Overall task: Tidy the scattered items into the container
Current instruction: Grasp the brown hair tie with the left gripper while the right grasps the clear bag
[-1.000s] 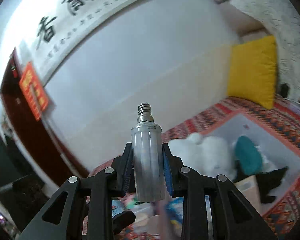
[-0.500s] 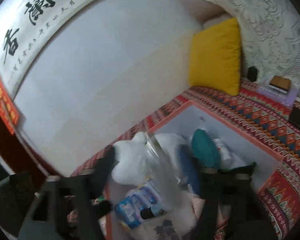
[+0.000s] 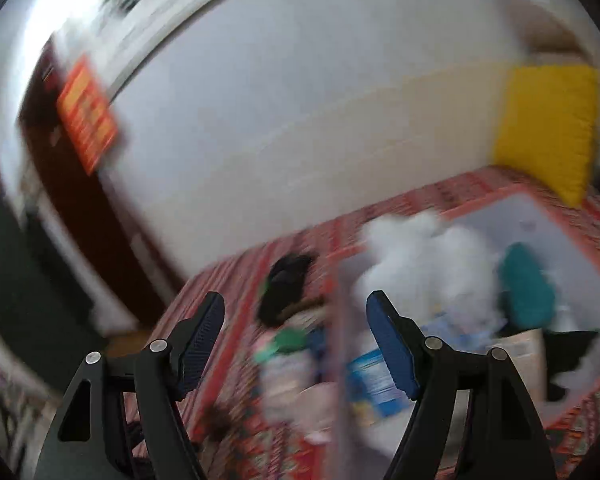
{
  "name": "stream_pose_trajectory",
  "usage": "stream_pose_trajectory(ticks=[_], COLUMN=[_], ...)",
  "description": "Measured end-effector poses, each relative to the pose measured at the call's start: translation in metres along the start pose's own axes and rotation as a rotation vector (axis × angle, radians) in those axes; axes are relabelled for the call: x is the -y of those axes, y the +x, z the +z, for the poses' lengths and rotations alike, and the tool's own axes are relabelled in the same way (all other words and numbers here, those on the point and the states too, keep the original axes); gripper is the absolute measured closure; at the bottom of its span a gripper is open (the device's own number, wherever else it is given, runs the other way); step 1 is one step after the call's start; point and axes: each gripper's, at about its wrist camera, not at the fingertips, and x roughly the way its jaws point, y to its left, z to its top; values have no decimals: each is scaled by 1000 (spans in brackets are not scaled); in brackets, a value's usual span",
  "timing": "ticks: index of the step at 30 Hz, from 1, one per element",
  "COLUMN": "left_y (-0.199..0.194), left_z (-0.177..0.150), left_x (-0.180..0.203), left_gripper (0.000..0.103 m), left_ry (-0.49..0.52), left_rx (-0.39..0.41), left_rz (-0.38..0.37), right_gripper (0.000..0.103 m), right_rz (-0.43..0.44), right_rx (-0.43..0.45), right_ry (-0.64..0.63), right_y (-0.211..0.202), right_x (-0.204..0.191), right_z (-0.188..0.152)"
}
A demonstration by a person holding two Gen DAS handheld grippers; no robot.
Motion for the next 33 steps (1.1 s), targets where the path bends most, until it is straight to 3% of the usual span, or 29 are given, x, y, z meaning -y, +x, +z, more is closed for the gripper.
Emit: stream_pose_trajectory(ticks=[5, 14, 21, 24, 25, 26, 27, 28, 29, 33], left_y=[9, 49, 70, 81, 81, 81, 80, 78, 74, 50], left_z=[-33, -29, -8, -4, -3, -3, -4, -4, -5, -13], left_x=[-27, -24, -24, -18, -16, -14, -17, -20, -26, -55], left_gripper=[25, 25, 19, 19, 21, 41, 56, 81, 83, 85], left_ry=[-115, -154, -137, -73, -54, -38, -36, -37, -54, -147], left_rx=[-42, -46, -16, -18, -18, -18, -17, -16, -17, 9], left_rz=[2, 27, 64, 118, 132, 143, 139, 131, 106, 51], right_gripper=[26, 21, 21, 23, 43, 62, 65, 83, 91, 95], right_rz=[58, -192, -279, -311, -322, -333, -315, -286, -257, -174], right_rx=[-180, -468, -523, -529, -531, -533, -539, -534, -528, -460], right_ry=[-109, -455, -551, -596, -611, -626, -605, -559, -512, -379], right_y=[60, 160, 197, 210, 214, 219, 219, 217, 214, 196], right_x=[-61, -91, -82, -80, -79, -78, -77, -75, -73, -64], right_z=[-50, -130, -147, -149, -150, -150, -148, -141, -135, -112])
